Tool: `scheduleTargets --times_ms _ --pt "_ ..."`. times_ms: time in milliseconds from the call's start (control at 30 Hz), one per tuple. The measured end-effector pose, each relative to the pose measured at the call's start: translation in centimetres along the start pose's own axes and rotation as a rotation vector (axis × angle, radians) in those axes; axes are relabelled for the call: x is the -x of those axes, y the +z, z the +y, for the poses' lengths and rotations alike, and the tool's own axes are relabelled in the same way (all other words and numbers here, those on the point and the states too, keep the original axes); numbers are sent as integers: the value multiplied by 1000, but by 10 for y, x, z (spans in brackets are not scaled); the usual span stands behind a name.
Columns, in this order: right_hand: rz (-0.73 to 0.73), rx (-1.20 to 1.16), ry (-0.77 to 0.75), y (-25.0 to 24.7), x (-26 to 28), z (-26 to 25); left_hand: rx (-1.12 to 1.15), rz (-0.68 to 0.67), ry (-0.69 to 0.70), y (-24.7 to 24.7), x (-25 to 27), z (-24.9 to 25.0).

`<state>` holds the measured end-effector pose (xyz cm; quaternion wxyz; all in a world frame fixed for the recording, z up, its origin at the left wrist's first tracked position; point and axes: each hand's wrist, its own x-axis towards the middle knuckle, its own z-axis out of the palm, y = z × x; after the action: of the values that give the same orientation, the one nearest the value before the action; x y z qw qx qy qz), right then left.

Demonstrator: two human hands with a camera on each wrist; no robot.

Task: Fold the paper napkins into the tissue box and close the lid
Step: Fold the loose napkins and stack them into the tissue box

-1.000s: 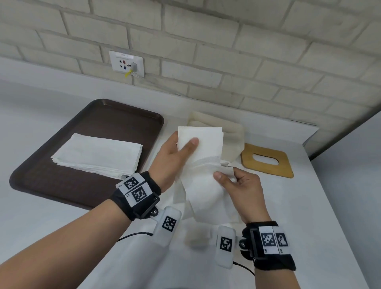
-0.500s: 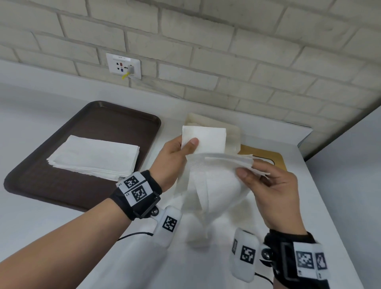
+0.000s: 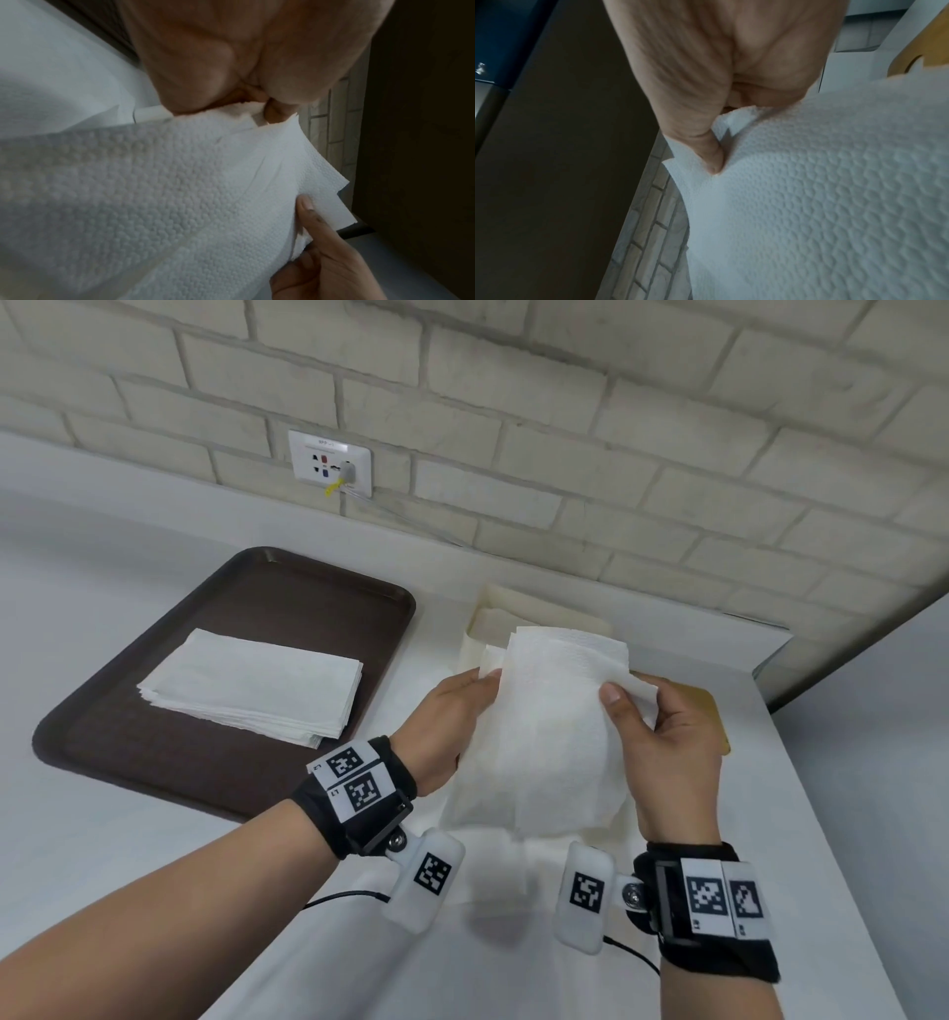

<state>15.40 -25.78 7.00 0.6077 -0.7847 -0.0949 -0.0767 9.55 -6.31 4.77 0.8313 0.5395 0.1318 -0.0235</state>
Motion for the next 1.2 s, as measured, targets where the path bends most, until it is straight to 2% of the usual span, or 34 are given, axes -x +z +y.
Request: scheduleTargets --times_ms 200,300,433,600,667,767,833,900,1067,1200 --pt "-52 71 73 4 -7 9 86 61 -31 1 -3 -1" --pt "-44 96 64 8 -9 8 96 25 -34 3 -3 0" --pt "-45 105 46 13 -8 7 14 -14 38 1 -6 -7" --pt "36 101 23 -5 -4 -4 -21 61 104 -3 -12 -9" --pt "19 29 30 -19 -1 -14 -6 80 125 -5 -15 -7" --pt "-121 -295 115 -28 9 -28 23 84 152 -6 -18 -4" --pt "-197 -390 173 -21 11 -29 37 66 168 -4 -19 -2" --pt "-198 -300 173 -8 11 -21 37 53 184 0 -18 1" --pt "-88 -59 87 19 6 0 79 18 148 8 -10 6" --pt "-21 14 63 28 7 11 150 -3 105 7 -5 7"
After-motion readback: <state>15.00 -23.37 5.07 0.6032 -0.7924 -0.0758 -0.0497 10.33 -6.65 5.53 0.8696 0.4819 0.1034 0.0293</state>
